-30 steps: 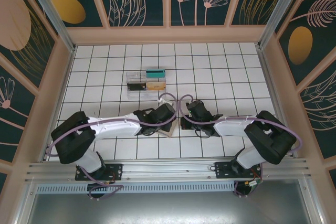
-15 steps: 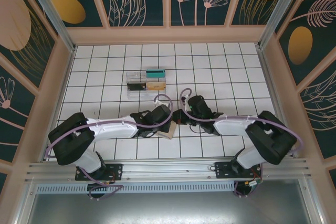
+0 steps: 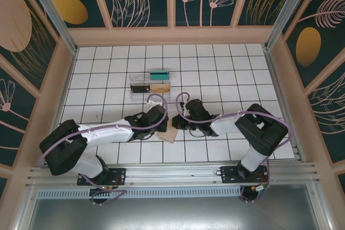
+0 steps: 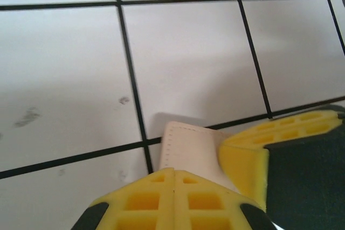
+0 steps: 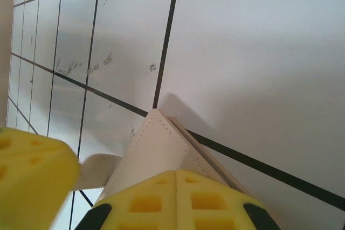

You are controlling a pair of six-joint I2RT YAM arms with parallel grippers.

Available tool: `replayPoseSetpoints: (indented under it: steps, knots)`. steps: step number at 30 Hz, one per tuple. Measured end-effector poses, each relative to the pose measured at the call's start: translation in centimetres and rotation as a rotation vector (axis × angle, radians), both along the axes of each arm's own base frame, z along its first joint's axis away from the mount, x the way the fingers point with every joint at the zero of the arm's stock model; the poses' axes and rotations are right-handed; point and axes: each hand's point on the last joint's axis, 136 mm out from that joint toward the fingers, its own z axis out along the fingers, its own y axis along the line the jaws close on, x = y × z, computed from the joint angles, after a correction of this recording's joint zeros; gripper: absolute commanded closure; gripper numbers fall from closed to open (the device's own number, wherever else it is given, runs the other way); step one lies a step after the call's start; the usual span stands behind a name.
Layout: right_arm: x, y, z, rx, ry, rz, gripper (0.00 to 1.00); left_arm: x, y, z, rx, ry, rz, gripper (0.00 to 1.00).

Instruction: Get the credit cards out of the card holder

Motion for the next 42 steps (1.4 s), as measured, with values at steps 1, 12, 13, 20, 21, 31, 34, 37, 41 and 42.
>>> replayPoseSetpoints:
  steps: [1,12,13,20,21,31,34,37,41,42]
  knots:
    - [0.0,0.0,0.0,-0.002,-0.004,0.000,1.00,0.1,0.4,0.3,-0.005,-0.007,0.013,1.00]
    - [1.3,-1.6,3.5,-0.092,-0.123,-0.040,0.49,0.2,0.7,6.4,-0.140,-0.090,0.035,1.00]
    - [1.4,-1.8,4.4,-0.086,-0.140,-0.050,0.47,0.2,0.5,7.3,-0.163,-0.105,0.034,1.00]
    - [0.9,-2.1,7.7,0.013,-0.172,-0.077,0.44,0.1,0.3,9.0,-0.224,-0.125,0.029,1.00]
    - [0.5,-2.2,7.1,0.016,-0.151,-0.076,0.44,0.0,0.4,8.6,-0.220,-0.120,0.036,1.00]
    - [-3.0,-2.3,1.4,-0.016,0.020,-0.048,0.56,0.2,4.3,8.2,-0.181,-0.152,0.207,1.00]
    - [-3.3,-1.3,0.6,-0.014,0.044,-0.027,0.60,0.3,5.5,8.6,-0.180,-0.172,0.259,1.00]
    - [-3.4,-0.1,0.0,-0.006,0.068,-0.008,0.61,0.2,6.7,7.8,-0.142,-0.169,0.305,1.00]
    - [-3.3,1.5,0.1,0.017,0.075,0.014,0.66,0.1,8.5,6.6,-0.076,-0.165,0.362,1.00]
    - [-3.3,1.9,0.0,0.018,0.081,0.020,0.68,0.0,8.9,6.3,-0.062,-0.163,0.372,1.00]
